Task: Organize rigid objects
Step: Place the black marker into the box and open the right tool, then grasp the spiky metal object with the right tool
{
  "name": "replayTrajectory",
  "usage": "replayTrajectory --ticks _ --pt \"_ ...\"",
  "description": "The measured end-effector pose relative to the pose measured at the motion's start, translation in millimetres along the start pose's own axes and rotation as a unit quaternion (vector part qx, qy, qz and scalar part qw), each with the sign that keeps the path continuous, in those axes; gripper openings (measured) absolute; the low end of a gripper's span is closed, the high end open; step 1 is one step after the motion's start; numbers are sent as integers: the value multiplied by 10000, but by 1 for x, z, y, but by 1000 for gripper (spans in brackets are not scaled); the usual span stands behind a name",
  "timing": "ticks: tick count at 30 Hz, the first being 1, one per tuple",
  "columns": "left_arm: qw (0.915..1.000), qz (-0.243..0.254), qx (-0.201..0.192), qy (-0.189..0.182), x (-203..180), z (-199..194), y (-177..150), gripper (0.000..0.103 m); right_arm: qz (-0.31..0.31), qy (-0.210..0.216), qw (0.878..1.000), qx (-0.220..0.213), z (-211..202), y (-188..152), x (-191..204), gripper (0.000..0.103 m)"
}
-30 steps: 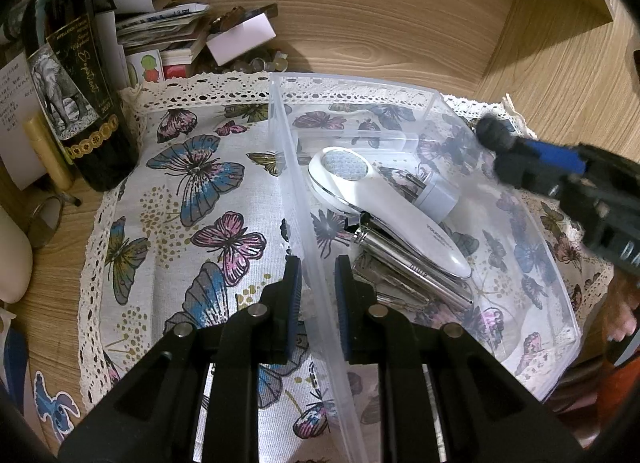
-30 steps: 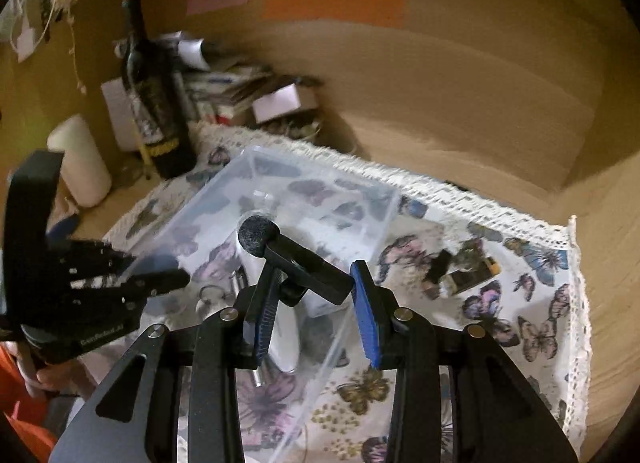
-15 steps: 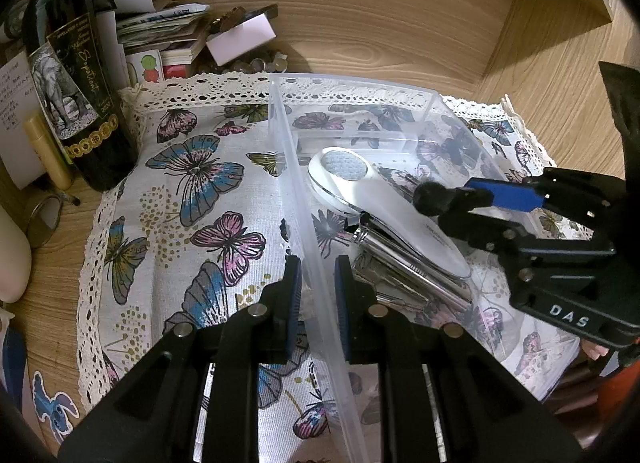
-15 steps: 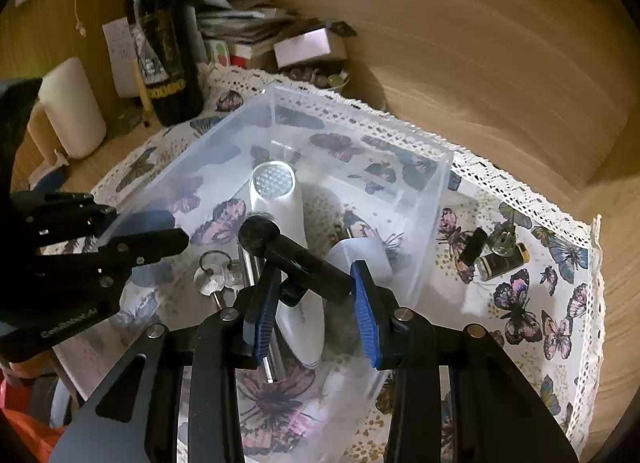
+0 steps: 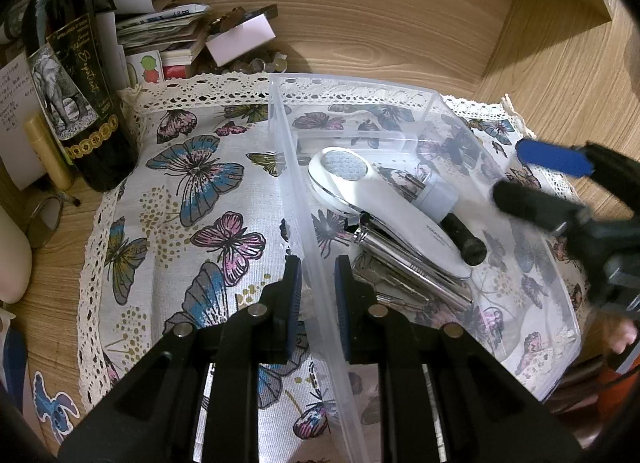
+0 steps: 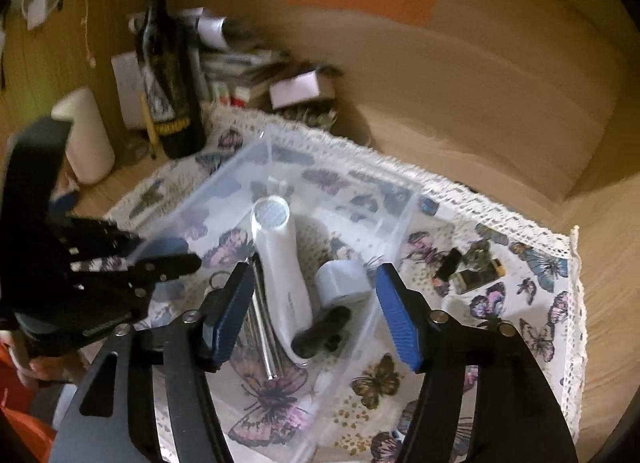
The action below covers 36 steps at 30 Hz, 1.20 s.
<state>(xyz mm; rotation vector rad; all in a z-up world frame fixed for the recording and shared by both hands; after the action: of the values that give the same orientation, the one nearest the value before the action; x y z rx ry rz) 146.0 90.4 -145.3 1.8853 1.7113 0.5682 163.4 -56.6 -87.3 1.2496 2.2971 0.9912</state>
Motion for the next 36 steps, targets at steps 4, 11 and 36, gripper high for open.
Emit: replayTrajectory --ticks 4,11,36 --pt "10000 2 1 6 0 0 0 15 210 -301 9990 -263 -15 7 -23 60" --pt "10000 -9 -1 -7 0 1 0 15 696 -885 9934 -227 -20 3 -80 60" --pt "10000 -46 39 -66 0 2 0 15 1635 -1105 9782 646 108 23 -166 44"
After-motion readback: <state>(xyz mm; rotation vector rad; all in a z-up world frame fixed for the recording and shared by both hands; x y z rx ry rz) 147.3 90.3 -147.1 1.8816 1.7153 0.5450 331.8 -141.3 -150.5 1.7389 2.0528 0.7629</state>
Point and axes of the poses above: each gripper's, at about its wrist camera, not at the fingertips, and z roughly the way its jaws point, x to its left, y to its top, the point moved 4 cm from there along z, roughly the way its jaws point, and after that the axes turned 11 degrees about z, right-handed, at the moved point
